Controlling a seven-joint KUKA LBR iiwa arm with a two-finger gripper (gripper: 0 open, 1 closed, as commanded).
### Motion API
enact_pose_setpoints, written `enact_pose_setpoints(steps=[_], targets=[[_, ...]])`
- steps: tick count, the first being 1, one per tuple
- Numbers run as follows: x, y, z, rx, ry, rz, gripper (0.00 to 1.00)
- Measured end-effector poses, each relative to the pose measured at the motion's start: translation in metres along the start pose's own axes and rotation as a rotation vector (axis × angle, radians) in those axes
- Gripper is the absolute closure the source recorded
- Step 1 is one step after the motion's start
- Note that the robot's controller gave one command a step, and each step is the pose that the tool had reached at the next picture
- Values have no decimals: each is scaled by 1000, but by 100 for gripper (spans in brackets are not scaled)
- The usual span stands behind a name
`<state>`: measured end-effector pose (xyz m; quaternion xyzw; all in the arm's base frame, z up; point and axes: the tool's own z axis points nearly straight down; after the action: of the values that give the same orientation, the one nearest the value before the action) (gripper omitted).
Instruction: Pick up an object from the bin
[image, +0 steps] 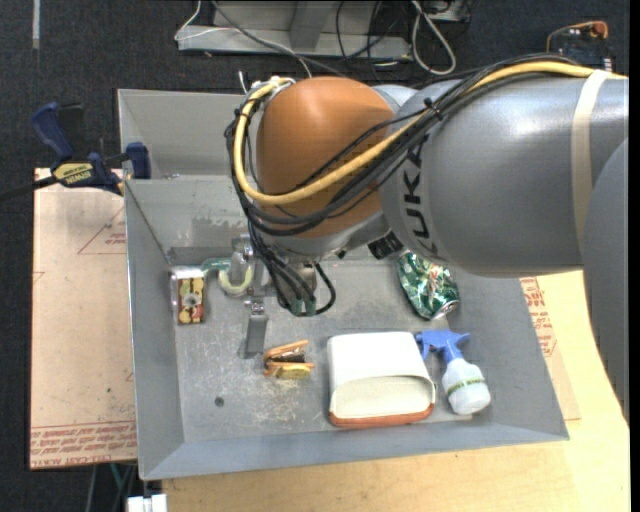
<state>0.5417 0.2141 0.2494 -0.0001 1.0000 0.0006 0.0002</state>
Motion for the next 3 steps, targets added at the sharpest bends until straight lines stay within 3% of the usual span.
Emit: enact_pose_setpoints(steps=[1, 2, 3], targets=[[-13, -81, 133, -1, -2, -65, 0], [4, -92, 97, -5, -6, 38, 0], [8, -110, 151, 1, 7, -57, 0]])
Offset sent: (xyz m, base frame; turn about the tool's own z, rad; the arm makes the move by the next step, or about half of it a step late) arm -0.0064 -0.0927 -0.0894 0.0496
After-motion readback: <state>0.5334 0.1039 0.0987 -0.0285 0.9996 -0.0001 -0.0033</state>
